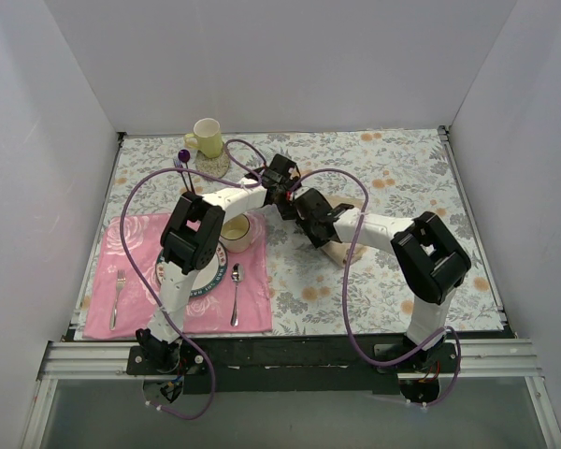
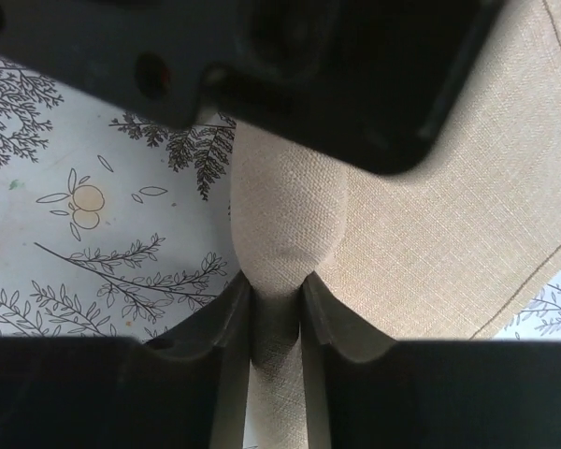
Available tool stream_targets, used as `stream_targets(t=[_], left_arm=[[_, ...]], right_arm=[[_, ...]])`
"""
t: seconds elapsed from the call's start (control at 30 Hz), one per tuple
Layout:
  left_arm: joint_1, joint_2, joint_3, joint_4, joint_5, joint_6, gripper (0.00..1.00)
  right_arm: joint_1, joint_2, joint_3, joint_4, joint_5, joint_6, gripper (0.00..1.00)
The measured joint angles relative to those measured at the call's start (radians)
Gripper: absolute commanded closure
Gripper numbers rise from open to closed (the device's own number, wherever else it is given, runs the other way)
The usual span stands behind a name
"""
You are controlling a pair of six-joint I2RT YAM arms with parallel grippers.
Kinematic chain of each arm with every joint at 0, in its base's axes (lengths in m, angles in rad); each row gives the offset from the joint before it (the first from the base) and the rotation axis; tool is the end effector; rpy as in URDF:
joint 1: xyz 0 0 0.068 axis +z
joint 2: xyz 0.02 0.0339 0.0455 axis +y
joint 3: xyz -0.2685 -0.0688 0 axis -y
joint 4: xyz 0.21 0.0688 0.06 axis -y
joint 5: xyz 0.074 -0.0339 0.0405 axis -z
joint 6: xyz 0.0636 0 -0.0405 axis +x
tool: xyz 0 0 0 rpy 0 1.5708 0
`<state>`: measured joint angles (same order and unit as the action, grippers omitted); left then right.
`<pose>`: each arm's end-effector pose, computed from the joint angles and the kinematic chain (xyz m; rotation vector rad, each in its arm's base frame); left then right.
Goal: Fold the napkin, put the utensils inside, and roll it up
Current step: Roll the napkin with the utensil
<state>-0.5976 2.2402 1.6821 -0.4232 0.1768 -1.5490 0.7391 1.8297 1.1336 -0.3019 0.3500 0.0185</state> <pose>0.3843 -0.2751 0.1502 -1.2494 2.5943 -0.8897 0.2814 0.2270 0.1720 -0.7543 2.3687 -0.1375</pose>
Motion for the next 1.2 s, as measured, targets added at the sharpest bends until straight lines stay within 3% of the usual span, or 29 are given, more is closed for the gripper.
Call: stream_targets(t=[0.23, 0.67, 0.9, 0.93, 1.03, 1.2], left_arm=[[0.0, -0.022, -0.001, 0.015, -0.005, 0.039, 0.23], [0.016, -0.056, -0.031, -0.009, -0.023, 0.053, 0.19], [0.016, -0.037, -0.012, -0.013, -0.004, 0.041, 0.33], [0.015, -0.026, 0.001, -0.015, -0.004, 0.04, 0.4], [0.011, 0.008, 0.043, -0.017, -0.016, 0.04, 0.63], [0.006, 0.017, 0.051, -0.016, -0.039, 0.035, 0.75]], right_arm=[[-0.089, -0.01, -0.005, 0.029, -0.185, -0.004, 0.8], [-0.425, 0.113, 0.011, 0.136, -0.998, 0.061, 0.8], [-0.468, 0.183, 0.022, 0.166, -1.19, 0.098, 0.78], [-0.471, 0.191, 0.022, 0.169, -1.21, 0.105, 0.77], [-0.476, 0.205, 0.023, 0.171, -1.243, 0.112, 0.71], [-0.472, 0.205, 0.043, 0.13, -1.229, 0.104, 0.49]])
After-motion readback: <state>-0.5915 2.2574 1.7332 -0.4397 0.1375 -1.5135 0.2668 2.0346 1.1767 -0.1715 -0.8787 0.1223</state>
